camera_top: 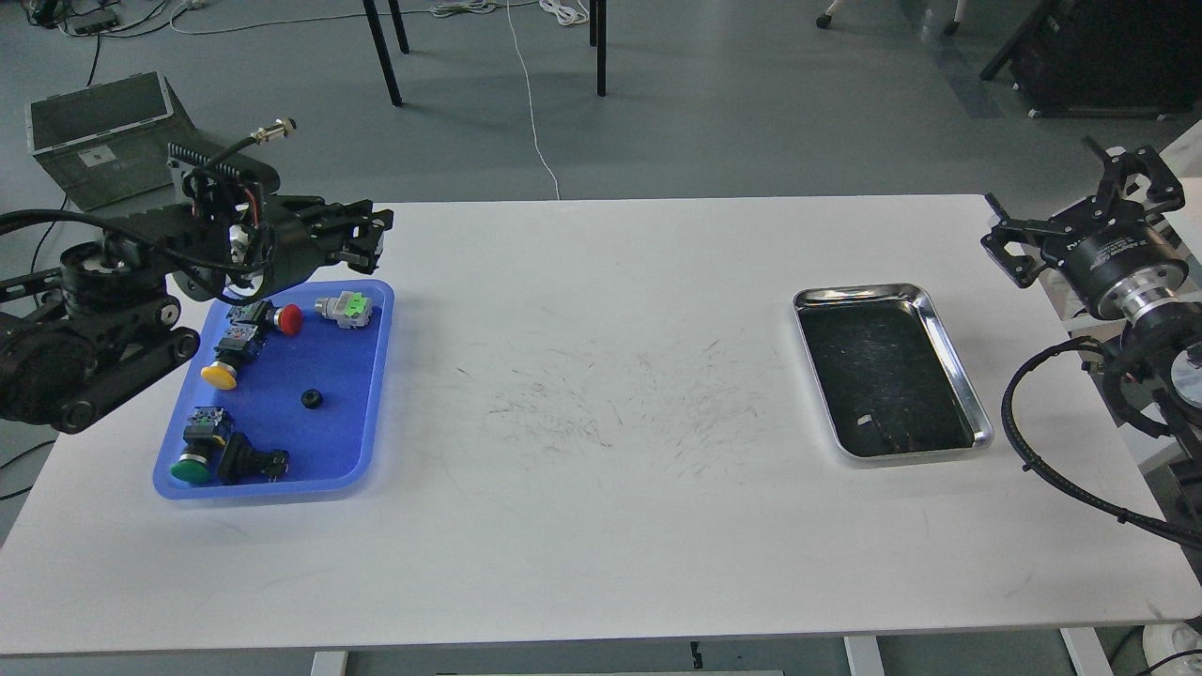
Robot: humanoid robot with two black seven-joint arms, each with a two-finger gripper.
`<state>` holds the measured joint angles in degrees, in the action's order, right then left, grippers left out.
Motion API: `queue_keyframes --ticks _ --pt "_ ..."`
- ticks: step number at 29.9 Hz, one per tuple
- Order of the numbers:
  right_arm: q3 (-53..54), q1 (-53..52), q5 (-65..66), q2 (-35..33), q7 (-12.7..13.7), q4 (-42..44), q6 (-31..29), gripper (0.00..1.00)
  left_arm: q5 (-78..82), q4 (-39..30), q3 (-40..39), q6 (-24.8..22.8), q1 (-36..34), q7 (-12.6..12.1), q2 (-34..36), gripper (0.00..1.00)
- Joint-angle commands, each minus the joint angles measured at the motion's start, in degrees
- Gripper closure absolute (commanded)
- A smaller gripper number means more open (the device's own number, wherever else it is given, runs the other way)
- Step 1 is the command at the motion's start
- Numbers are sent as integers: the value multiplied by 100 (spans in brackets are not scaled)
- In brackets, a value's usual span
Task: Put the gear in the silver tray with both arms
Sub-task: 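Lift the gear and carry it toward the table center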
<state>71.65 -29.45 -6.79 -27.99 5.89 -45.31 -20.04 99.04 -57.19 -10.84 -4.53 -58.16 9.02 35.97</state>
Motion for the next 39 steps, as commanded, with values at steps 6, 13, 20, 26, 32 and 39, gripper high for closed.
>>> queue_keyframes --ticks 6,13,20,26,32,39 --pt "-221 -149 3 -101 0 128 -9 1 -25 -91 47 5 -214 -620 -1899 94" --pt "-213 -149 3 -119 0 128 0 1 2 831 82 23 -170 -682 -3463 94" --pt "-204 -149 3 -119 0 128 0 1 -16 1456 678 382 -108 -629 -3597 94" --pt "-204 -157 3 -119 0 128 0 1 2 1553 917 489 208 -682 -3597 94" --pt "-204 -157 3 -110 -9 119 0 1 115 1448 917 489 489 -717 -3597 94" --pt "-213 -157 3 -110 -9 119 -9 1 177 1193 925 524 893 -726 -3597 93"
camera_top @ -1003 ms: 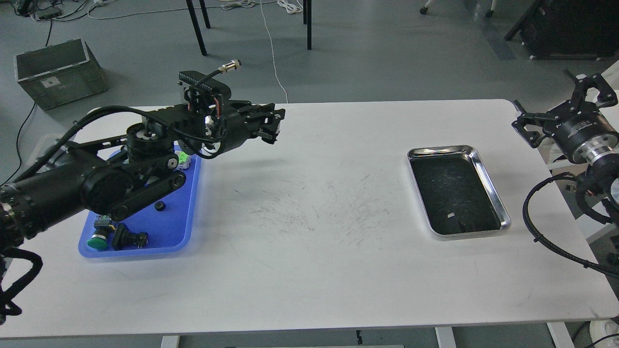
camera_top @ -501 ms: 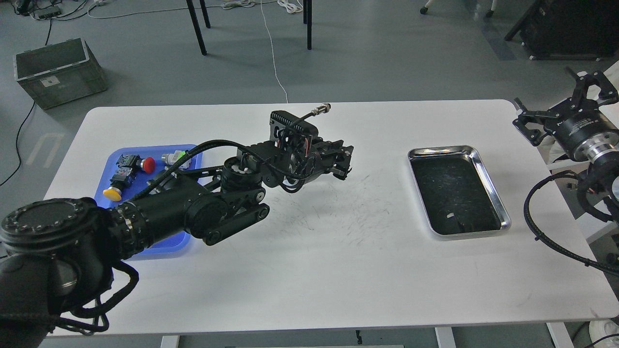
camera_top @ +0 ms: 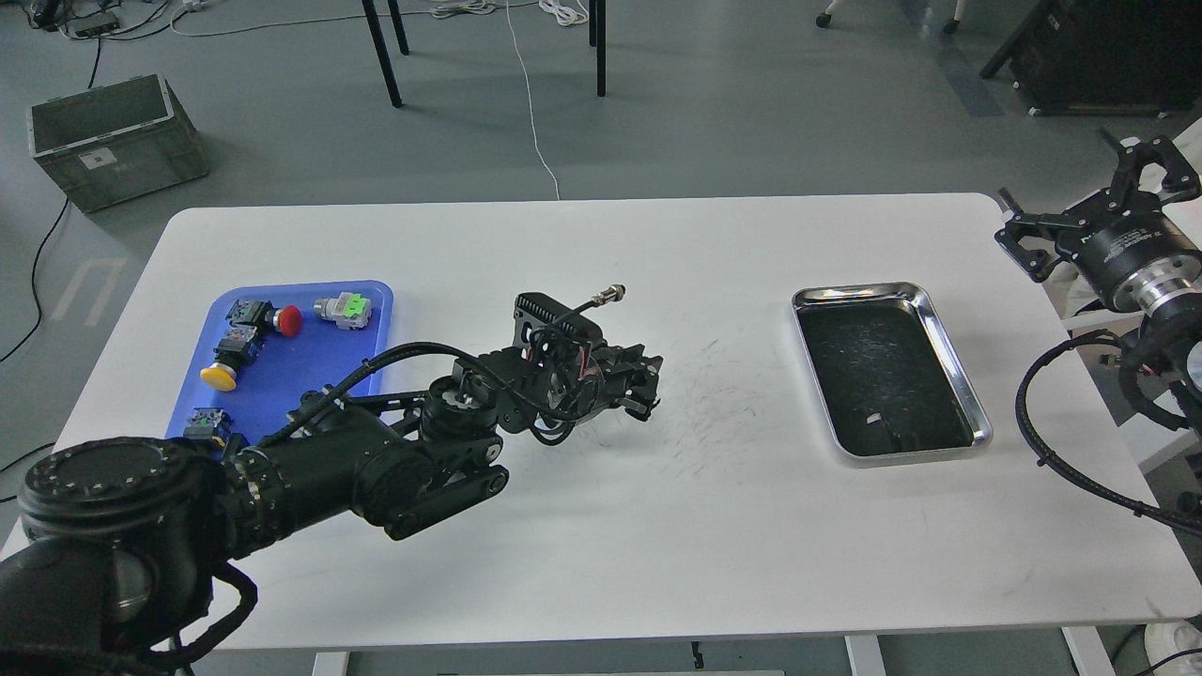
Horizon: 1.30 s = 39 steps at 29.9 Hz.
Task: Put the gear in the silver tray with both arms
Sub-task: 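Lift the gear and carry it toward the table center, then lower the gear onto the table center and open the left gripper, then retract the left arm and swing the right gripper toward the gear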
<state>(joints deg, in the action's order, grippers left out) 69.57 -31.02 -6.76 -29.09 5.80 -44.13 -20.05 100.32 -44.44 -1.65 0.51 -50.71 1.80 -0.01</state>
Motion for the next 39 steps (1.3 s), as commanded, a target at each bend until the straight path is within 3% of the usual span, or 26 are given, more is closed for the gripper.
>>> queue_keyframes --ticks 1,6,11,13,16,20,24,28,34,39 --pt "-5 -1 0 0 0 1 1 1 75 -100 6 19 158 -4 1 93" --pt "-5 -1 0 0 0 1 -7 1 101 -162 6 45 158 -4 1 88" --pt "-5 8 0 0 0 1 -7 1 49 -302 -2 230 167 5 1 65" --pt "-5 8 0 0 0 1 1 1 23 -338 -2 248 158 5 1 49" --pt "-5 8 0 0 0 1 1 1 -118 -364 -2 370 158 13 1 41" --pt "-14 8 0 0 0 1 1 1 -355 -390 6 581 140 22 1 20" --pt "-14 8 0 0 0 -8 2 1 -741 -364 -151 713 44 14 1 9" --pt "-31 -1 0 9 0 -17 2 1 -1461 -285 -905 854 -254 -13 1 4" --pt "-416 -378 61 -9 9 -26 203 1 -3305 -100 -2243 863 -694 -13 1 3" --pt "-1462 -1142 70 44 0 -8 300 1 -5282 -153 -2814 889 -730 84 782 3"
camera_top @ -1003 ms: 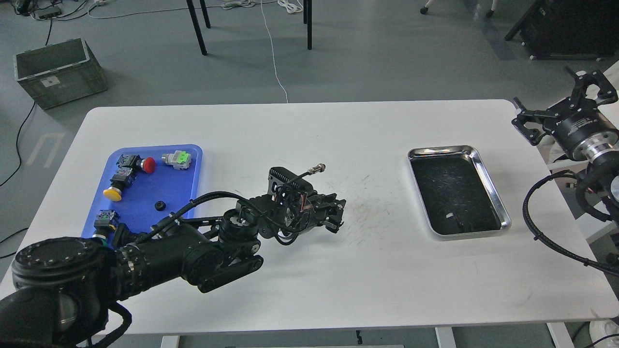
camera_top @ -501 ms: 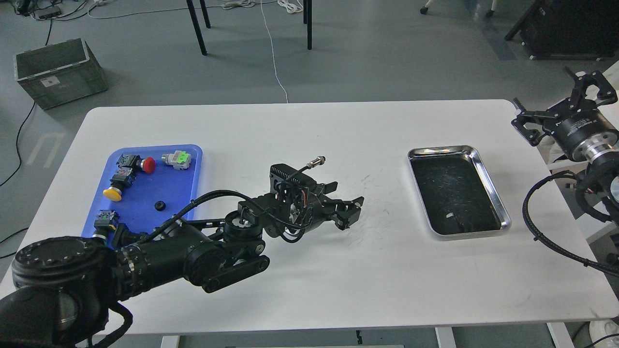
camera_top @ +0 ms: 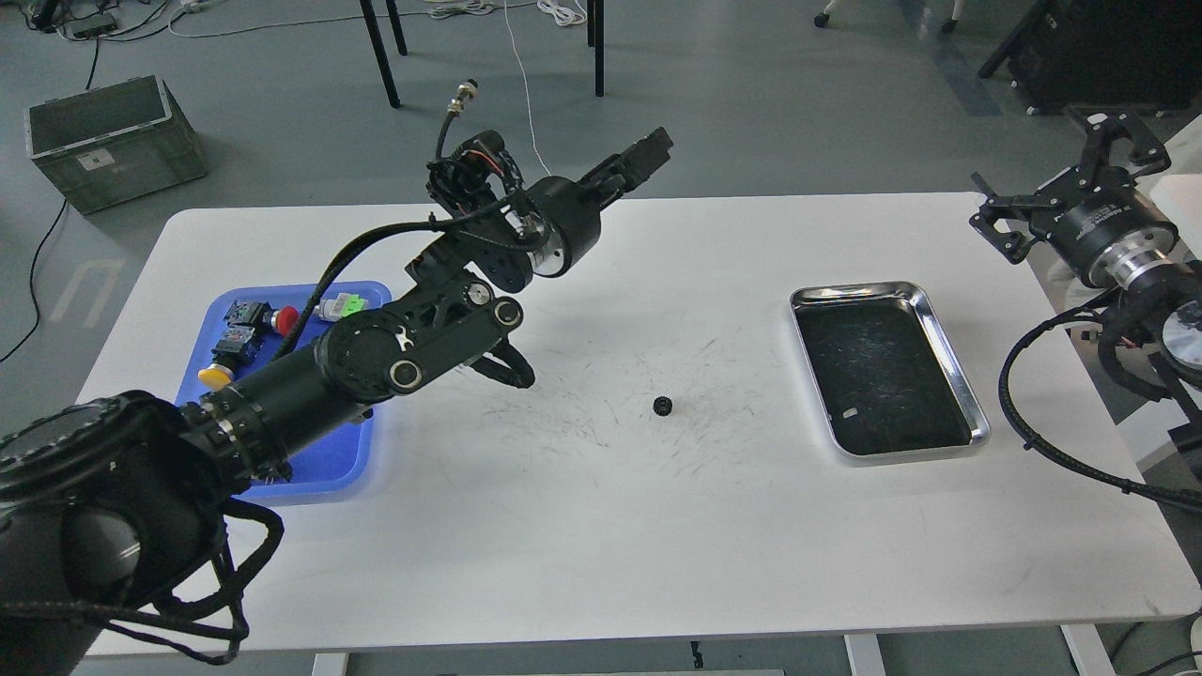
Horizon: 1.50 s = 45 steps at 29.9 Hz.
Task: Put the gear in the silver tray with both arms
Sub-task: 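Retract the left arm and swing the right gripper toward the gear, then lower the right gripper over the black gear on the table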
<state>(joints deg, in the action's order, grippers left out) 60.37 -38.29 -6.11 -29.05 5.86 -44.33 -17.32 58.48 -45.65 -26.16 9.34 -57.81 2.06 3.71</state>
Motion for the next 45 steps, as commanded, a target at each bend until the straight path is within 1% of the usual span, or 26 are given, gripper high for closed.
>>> queue_keyframes --ticks 1,5,11,14,16,20,22,26,28,29,31,34,35,37,38,39,40,45 --pt "-709 -538 13 49 -6 21 27 1 -1424 -31 -494 7 -20 92 542 3" --pt "-1605 -1100 206 93 -6 -14 9 1 -2786 -23 -916 -133 6 408 1105 3" --pt "-2888 -1786 838 93 20 -58 -8 1 -4641 39 -1198 -757 260 707 1755 3" --pt "-3802 -2251 954 128 20 -58 -26 1 -5161 135 -1216 -1152 471 760 1967 3" --pt "-4627 -2716 945 268 20 -58 -35 1 -5407 232 -1286 -1320 621 769 2064 3" --pt "-6017 -3438 954 724 29 -75 -52 1 -5593 241 -1567 -1373 963 761 2239 2" --pt "-6623 -3763 1024 1084 73 -102 -61 1 -5593 215 -1594 -1373 1043 778 2327 2" --pt "-7635 -4186 1769 1735 187 -207 -96 1 -5602 250 -1585 -1329 1070 761 2380 2" --pt "-7891 -4257 2121 1981 336 -295 -157 1 -5593 250 -1594 -1329 1078 778 2363 2" --pt "-7996 -4292 2279 2078 476 -313 -245 1 -5593 250 -1594 -1329 1078 778 2363 2" --pt "-8164 -4362 2561 2280 845 -313 -534 1 -5593 250 -1603 -1329 1070 787 2372 2" --pt "-8173 -4362 2589 2299 873 -313 -553 1 -5593 250 -1603 -1329 1070 787 2372 2" --pt "-8286 -4423 2893 2656 1325 -261 -1041 1 -5576 250 -1603 -1338 1078 787 2467 2" --pt "-8305 -4433 2940 2755 1435 -216 -1068 1 -5575 250 -1594 -1338 1078 787 2512 2" --pt "-8305 -4450 2949 2860 1548 -190 -1068 1 -5575 250 -1603 -1338 1078 787 2565 2" --pt "-8305 -4459 2949 2870 1567 -190 -1068 1 -5584 250 -1603 -1338 1078 787 2574 2" --pt "-8305 -4485 2949 2905 1706 -164 -1068 1 -5584 250 -1603 -1338 1078 787 2617 2" --pt "-8305 -4494 2949 2905 1725 -155 -1068 1 -5584 250 -1603 -1338 1078 787 2618 2"
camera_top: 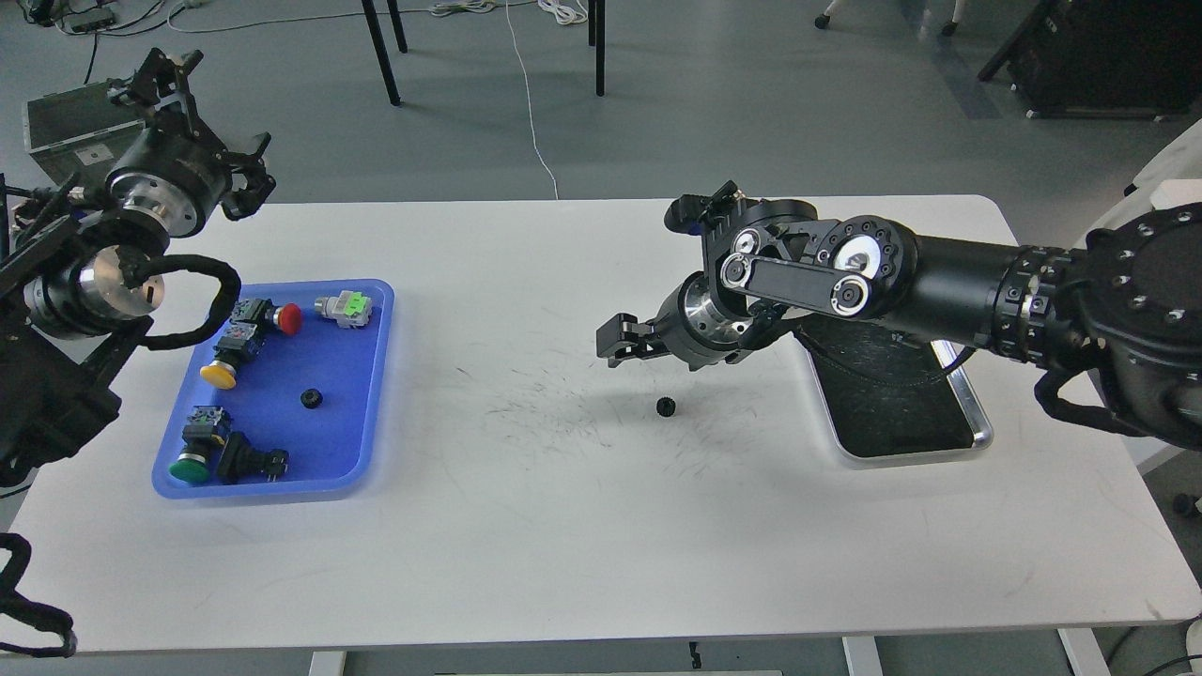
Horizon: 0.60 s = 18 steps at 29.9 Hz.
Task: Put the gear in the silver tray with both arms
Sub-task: 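Lower the right gripper over the black gear on the table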
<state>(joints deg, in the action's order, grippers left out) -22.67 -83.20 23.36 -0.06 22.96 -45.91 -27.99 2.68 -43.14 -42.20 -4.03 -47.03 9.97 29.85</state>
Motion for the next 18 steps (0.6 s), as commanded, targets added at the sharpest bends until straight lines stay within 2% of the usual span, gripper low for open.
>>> queue_keyframes --ticks 1,18 --pt "-1 -3 1 6 16 3 -1 1 -4 -1 1 -2 0 -3 4 2" --pt "-1 -3 1 6 16 3 -1 1 -4 -1 1 -2 0 -3 4 2"
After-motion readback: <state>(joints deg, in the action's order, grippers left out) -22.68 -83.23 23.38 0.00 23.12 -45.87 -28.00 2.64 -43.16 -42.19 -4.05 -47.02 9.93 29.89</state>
